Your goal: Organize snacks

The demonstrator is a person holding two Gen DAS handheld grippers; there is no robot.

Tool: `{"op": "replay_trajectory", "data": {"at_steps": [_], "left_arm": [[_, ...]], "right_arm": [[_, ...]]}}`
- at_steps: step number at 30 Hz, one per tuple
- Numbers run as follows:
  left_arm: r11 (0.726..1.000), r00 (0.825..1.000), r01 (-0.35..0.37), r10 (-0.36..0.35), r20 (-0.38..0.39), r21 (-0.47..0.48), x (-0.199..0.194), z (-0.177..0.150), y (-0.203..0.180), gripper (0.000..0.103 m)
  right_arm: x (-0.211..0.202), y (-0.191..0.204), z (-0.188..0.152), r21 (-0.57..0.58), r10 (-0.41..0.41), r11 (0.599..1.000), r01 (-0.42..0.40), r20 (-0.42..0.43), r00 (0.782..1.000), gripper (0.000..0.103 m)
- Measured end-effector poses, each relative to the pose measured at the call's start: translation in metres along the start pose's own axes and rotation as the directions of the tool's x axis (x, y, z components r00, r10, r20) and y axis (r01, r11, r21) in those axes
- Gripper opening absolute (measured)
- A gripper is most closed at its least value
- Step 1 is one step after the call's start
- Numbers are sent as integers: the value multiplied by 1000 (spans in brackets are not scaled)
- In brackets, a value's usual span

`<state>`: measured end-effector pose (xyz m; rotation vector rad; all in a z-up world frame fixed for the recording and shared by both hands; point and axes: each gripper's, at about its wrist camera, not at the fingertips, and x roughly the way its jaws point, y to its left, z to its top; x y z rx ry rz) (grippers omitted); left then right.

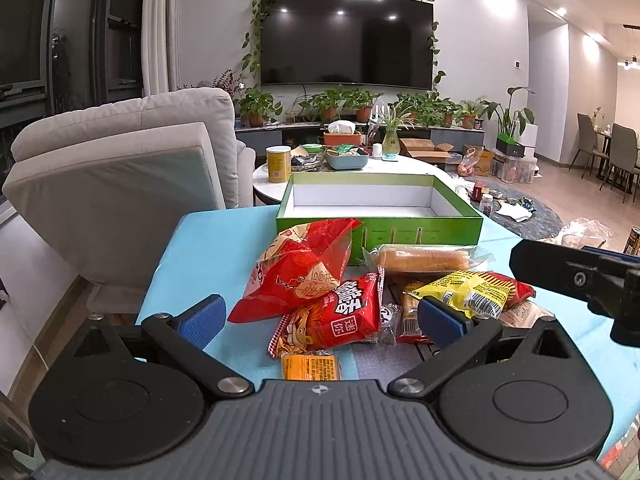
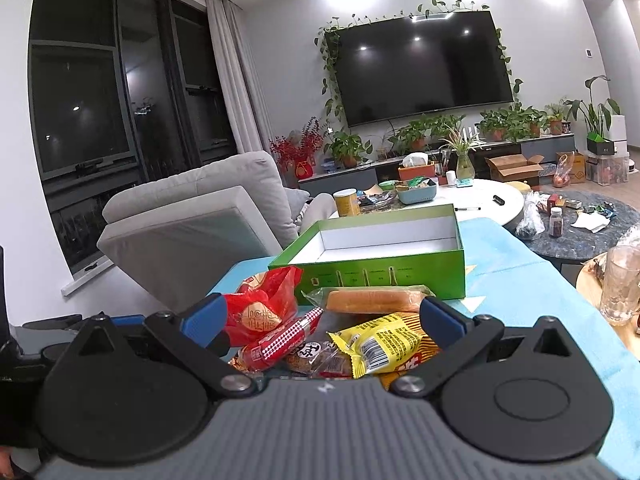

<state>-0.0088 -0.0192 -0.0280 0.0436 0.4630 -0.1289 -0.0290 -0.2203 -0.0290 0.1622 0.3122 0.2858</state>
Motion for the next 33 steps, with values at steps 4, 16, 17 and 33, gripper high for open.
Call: {"op": "replay_trajectory", "data": {"at_steps": [4, 16, 17, 33], "left_arm": [[1000, 1000, -2, 2, -1, -2, 0, 0, 0, 103], [1000, 1000, -2, 2, -1, -2, -1, 0, 0, 103], [1000, 1000, -1, 1, -1, -2, -1, 0, 0, 103], [1000, 1000, -6, 6, -1, -1, -3, 2, 1, 103]], "right_arm": [[0, 0, 1, 1, 0, 1000, 0, -2, 1000, 65], [-1, 0, 0, 0, -1, 1000, 1, 1, 1000, 65], [-1, 0, 1, 1, 1, 1000, -1, 1, 1000, 65], [-3, 2, 2, -7, 9, 1000, -9, 0, 1000, 65]]}}
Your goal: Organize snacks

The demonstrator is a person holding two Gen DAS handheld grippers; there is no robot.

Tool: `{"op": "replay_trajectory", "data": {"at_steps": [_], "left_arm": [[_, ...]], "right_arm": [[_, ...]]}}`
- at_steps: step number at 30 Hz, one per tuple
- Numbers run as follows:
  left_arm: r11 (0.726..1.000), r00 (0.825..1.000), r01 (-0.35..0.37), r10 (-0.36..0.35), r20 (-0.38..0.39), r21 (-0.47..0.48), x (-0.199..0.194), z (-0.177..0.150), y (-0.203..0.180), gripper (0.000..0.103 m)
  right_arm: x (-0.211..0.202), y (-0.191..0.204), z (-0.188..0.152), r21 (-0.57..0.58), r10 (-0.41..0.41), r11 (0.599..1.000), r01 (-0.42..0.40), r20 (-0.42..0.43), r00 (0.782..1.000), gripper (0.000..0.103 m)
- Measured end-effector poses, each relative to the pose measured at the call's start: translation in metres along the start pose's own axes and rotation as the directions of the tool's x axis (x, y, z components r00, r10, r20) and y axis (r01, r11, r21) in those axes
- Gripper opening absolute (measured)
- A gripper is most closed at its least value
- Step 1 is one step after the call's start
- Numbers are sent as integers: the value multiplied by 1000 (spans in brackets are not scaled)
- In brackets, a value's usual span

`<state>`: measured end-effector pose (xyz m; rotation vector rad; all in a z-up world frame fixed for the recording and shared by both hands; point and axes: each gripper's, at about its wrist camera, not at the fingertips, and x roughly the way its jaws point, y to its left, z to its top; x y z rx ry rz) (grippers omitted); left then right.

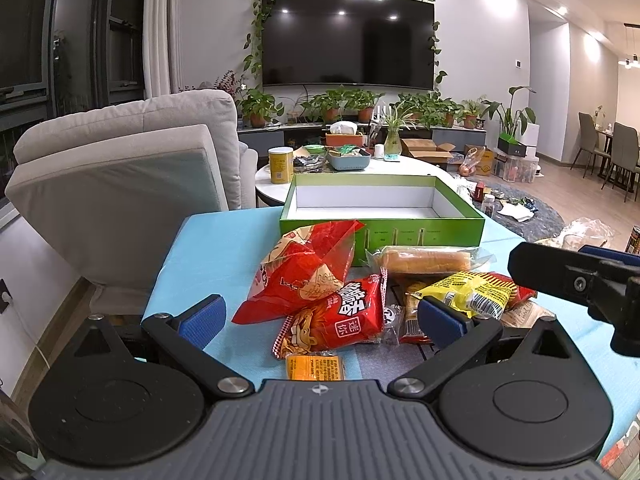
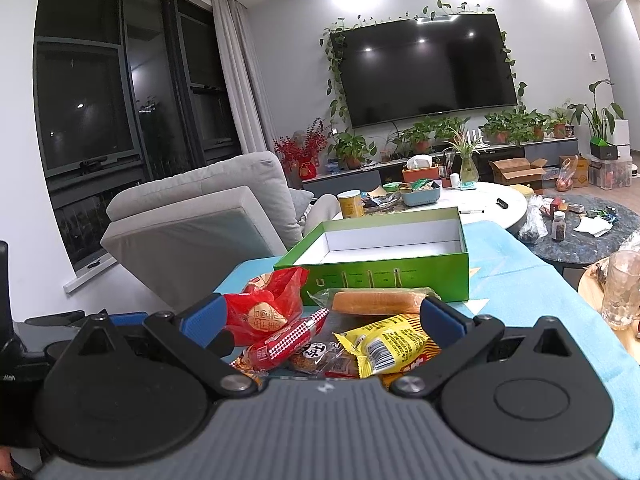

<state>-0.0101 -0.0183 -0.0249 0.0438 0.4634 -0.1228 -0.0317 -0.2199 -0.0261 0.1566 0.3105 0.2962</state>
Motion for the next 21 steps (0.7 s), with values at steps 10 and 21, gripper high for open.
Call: {"op": "replay_trajectory", "data": {"at_steps": [10, 21], "left_arm": [[1000, 1000, -6, 6, -8, -4, 2, 2, 6, 103], [997, 998, -65, 64, -29, -35, 20, 2, 34, 103]], "right_arm": [[6, 3, 1, -8, 3, 1000, -3, -13, 1000, 65], [35, 14, 11, -66, 45, 997, -48, -49, 998, 65]]}}
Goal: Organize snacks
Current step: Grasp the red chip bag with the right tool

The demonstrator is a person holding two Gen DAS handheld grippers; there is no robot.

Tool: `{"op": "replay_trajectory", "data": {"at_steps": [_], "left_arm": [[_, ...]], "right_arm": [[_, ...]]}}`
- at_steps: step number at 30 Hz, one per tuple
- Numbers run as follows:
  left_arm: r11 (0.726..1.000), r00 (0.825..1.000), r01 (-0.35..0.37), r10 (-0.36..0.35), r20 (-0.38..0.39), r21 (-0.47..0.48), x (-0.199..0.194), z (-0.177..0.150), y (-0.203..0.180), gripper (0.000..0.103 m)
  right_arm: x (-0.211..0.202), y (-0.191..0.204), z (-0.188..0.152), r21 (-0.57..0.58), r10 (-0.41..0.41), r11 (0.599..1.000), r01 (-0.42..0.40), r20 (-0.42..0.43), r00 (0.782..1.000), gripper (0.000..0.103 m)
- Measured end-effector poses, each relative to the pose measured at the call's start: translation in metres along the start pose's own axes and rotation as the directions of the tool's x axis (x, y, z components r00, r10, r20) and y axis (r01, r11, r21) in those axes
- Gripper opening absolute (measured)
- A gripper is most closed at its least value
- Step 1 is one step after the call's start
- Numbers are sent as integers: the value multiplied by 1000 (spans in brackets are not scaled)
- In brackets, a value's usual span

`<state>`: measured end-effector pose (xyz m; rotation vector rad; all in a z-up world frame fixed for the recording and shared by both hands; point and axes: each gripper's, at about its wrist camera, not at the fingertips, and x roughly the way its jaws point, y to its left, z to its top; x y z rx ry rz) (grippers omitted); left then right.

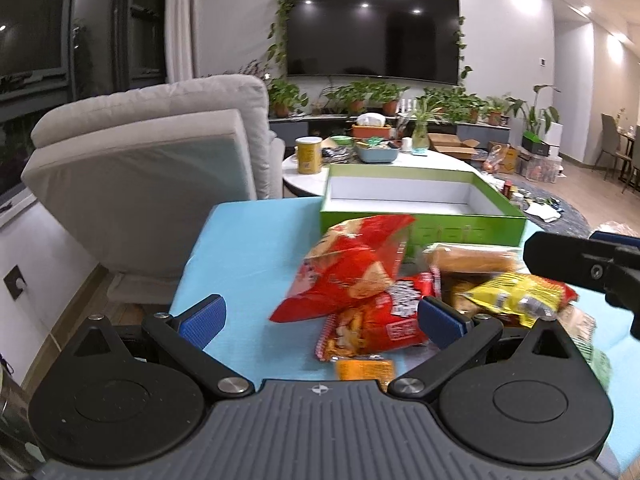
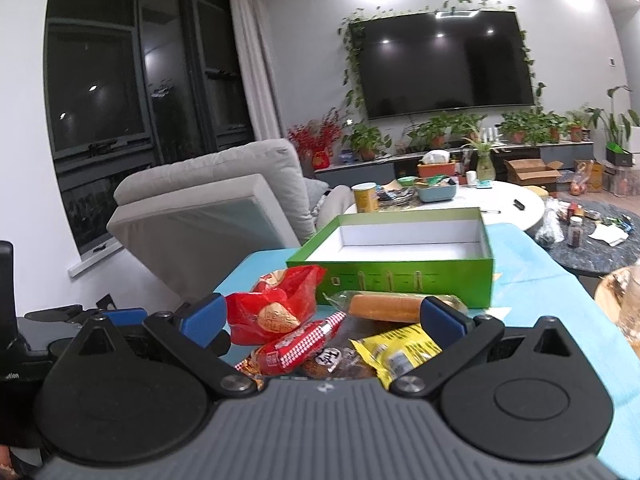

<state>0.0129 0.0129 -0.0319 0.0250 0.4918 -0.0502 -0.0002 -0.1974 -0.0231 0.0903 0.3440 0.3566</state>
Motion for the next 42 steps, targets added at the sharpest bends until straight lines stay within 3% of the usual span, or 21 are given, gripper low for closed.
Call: {"op": "replay_trajectory", "data": {"at_steps": [4, 13, 19, 36, 42], "left_arm": [[1000, 1000, -9, 9, -13, -10, 14, 0, 10, 102], [998, 996, 28, -32, -83, -49, 58, -3, 26, 102], [998, 994, 55, -56, -96, -19, 85, 0, 26, 102], [986, 975, 159, -163, -152, -39, 128, 0, 34, 96], [973, 960, 212, -225, -165, -92, 139, 0, 38, 90]], "right_arm": [[24, 2, 7, -28, 53, 998, -55, -36, 998, 65], [87, 9, 21, -46, 94, 994, -101, -148, 985, 66], [124, 5, 28, -26, 119, 991, -128, -224, 967, 66], [176, -2, 27, 23, 164, 985, -169, -402, 901, 66], [187, 1, 25, 46, 231, 970, -237, -468, 853, 65]]}}
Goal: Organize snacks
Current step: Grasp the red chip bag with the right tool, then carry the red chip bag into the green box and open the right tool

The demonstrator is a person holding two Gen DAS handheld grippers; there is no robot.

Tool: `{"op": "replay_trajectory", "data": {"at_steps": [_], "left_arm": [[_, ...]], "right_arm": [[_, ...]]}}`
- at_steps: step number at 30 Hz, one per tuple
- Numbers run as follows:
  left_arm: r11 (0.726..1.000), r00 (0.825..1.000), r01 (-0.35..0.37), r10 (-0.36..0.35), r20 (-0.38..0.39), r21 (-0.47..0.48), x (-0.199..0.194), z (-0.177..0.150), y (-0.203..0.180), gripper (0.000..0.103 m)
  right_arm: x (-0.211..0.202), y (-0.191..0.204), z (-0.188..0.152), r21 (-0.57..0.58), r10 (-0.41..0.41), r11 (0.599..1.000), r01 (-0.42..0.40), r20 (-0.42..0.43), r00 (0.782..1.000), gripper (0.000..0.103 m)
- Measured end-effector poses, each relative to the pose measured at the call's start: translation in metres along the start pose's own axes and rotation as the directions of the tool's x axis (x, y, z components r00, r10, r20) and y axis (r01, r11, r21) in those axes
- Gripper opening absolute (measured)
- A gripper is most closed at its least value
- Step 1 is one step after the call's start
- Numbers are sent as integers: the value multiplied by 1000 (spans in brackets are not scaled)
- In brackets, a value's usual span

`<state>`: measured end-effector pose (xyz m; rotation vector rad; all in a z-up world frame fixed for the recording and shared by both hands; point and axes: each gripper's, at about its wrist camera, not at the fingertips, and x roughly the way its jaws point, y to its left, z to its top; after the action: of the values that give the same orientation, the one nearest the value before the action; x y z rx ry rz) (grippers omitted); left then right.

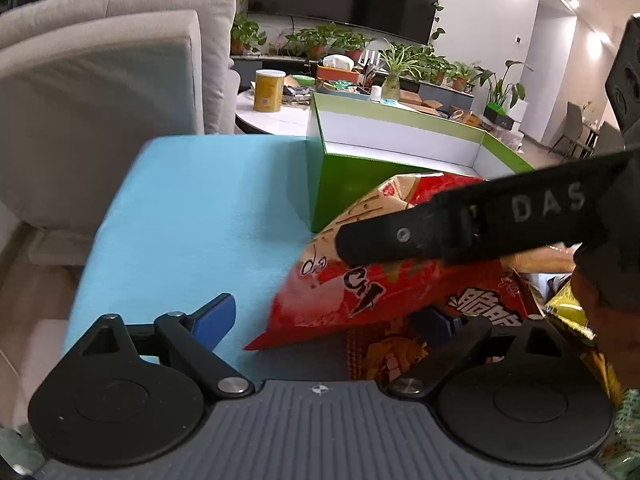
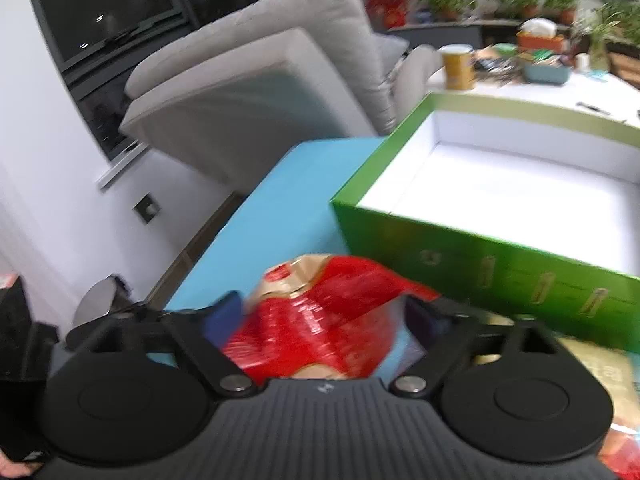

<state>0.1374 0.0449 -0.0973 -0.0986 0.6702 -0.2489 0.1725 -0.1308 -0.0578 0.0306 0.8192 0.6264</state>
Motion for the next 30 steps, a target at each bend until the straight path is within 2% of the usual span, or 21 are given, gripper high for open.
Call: {"op": "replay_trajectory", "data": {"at_steps": [1, 3, 5, 10, 21, 25, 30], "left_arm": [[1000, 1000, 13, -13, -3, -15, 1, 0, 1, 89], [998, 999, 44, -44, -10, -35, 3, 1, 2, 78], [999, 999, 37, -37, -11, -25, 1, 1, -1, 76], [999, 1000, 30, -30, 3, -13, -10, 2, -8, 72], [997, 990, 36, -45, 135, 68, -53, 37, -37, 72], [994, 983, 44, -62, 175, 103, -54, 64, -51, 72], [987, 979, 45, -74, 192, 152, -39, 95, -65, 72]], "right_arm": [[2, 0, 1, -5, -3, 1000, 3, 0, 1000, 65], [2, 2, 3, -9, 6, 1000, -6, 2, 1000, 61], [1, 3, 3, -8, 12, 1000, -12, 4, 1000, 52], [-6, 14, 2, -22, -1, 1000, 2, 14, 1000, 42], [-61, 31, 10, -66, -27, 997, 40, 178, 984, 41], [-78, 29, 24, -57, -48, 996, 64, 251, 967, 41], [-86, 13, 48, -15, -69, 997, 77, 302, 951, 41]]}}
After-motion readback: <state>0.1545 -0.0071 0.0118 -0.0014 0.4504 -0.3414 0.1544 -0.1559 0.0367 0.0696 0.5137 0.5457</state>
